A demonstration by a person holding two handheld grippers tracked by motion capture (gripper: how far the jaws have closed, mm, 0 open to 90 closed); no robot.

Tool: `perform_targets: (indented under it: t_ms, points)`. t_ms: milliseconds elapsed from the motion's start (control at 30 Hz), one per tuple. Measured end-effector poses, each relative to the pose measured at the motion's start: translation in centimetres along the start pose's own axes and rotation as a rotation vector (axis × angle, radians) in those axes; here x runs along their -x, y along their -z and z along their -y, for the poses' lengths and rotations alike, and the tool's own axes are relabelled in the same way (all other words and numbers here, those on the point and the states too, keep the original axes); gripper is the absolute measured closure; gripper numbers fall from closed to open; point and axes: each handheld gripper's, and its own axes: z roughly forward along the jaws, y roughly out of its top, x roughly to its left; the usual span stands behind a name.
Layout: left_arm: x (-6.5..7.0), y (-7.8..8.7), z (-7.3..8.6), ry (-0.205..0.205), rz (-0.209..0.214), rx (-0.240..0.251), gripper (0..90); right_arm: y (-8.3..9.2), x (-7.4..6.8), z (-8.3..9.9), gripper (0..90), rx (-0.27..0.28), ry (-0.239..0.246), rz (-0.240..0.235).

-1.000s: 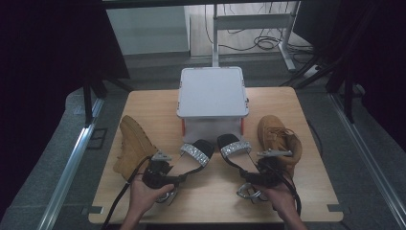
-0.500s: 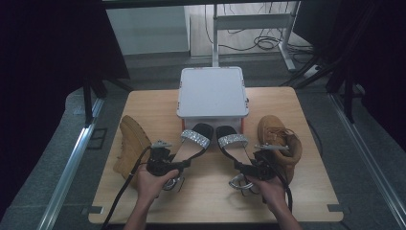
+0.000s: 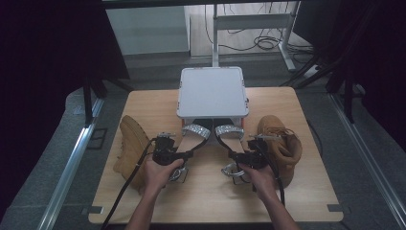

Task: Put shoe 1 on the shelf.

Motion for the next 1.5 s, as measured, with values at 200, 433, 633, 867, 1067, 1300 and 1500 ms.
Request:
perform_targets:
  t_ms: [200,433,633,867,1067,1300,1500]
  points:
    - [0.4,-0.8,-0.6,0.017,-0.003,0.017,41.5,-0.7,0.0,-0.7,42.0,0.007,-0.026,0.007]
    - [0.9,-1.7,-1.4,0.041,0.002,0.025,41.5,-1.1,0.2,-1.2,42.0,0.016,-0.06,0.014]
    - [0.6,-2.5,-1.8,0.068,-0.02,0.022,41.6,-1.6,0.3,-1.6,42.0,0.025,-0.103,0.033]
    - [0.3,-3.6,-2.2,0.098,-0.038,0.02,41.5,-2.7,0.3,-2.0,42.0,0.026,-0.127,0.049]
    - [0.0,-4.3,-2.4,0.117,-0.05,0.016,41.5,-3.7,0.0,-2.6,42.0,0.031,-0.12,0.072]
    - [-0.6,-5.1,-2.8,0.152,-0.059,0.02,41.5,-4.9,-0.2,-3.2,42.0,0.023,-0.144,0.081]
    - [-0.8,-5.5,-3.1,0.178,-0.064,0.031,41.5,-5.8,-0.2,-3.8,41.9,0.005,-0.149,0.111]
